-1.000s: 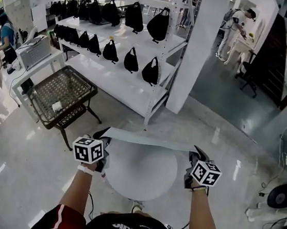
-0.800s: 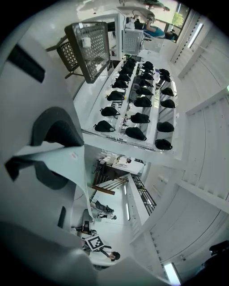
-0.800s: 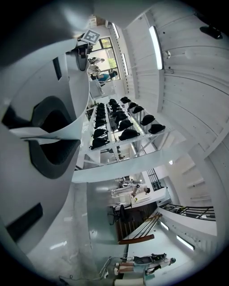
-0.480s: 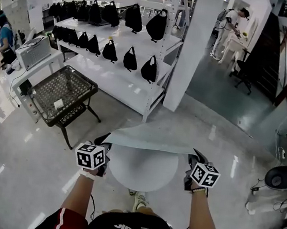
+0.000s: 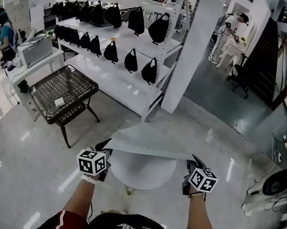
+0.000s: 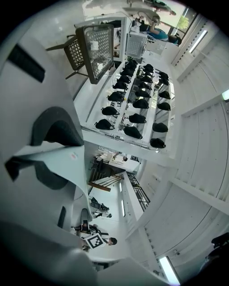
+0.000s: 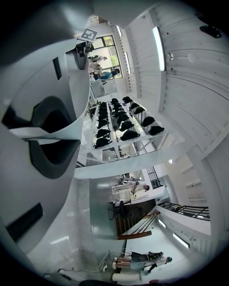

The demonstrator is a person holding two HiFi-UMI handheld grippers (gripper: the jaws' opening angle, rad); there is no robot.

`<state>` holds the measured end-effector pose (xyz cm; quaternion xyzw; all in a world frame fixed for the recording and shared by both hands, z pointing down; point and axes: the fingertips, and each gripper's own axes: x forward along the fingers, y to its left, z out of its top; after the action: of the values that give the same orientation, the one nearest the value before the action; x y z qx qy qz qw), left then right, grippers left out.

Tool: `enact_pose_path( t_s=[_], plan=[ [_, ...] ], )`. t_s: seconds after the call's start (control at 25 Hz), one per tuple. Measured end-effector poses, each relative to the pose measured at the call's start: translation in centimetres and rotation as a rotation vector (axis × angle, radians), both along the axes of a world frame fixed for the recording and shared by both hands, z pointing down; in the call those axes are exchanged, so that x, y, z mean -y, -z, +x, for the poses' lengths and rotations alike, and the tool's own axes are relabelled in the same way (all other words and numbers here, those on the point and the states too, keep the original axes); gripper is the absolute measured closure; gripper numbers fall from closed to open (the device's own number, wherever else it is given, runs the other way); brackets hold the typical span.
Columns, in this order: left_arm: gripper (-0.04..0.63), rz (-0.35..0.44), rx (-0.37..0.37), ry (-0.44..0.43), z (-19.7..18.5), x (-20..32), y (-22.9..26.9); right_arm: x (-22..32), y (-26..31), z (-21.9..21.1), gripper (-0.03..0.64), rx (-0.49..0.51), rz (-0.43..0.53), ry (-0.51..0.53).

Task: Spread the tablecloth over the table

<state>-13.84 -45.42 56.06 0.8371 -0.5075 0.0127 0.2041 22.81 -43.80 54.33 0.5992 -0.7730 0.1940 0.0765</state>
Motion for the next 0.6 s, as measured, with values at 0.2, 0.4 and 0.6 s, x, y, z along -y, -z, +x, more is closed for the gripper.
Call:
enact_pose_path(
  t_s=[0.2, 0.4, 0.6],
  plan=[
    [0.574, -0.020, 0.041, 0.007, 0.2, -1.3, -1.0, -1.0, -1.0, 0.1, 0.589, 0.018, -0.020, -0.001],
    [0.568, -0.048, 0.055, 0.024, 0.5, -2.8, -1.4, -2.0, -1.9, 0.4, 0.589, 0.082, -0.044, -0.009],
    [0.549, -0.048, 0.062, 0.047, 0.3, -4.5, -1.1, -2.8, -2.7, 0.3, 0.588, 0.128, -0.066, -0.012]
  ],
)
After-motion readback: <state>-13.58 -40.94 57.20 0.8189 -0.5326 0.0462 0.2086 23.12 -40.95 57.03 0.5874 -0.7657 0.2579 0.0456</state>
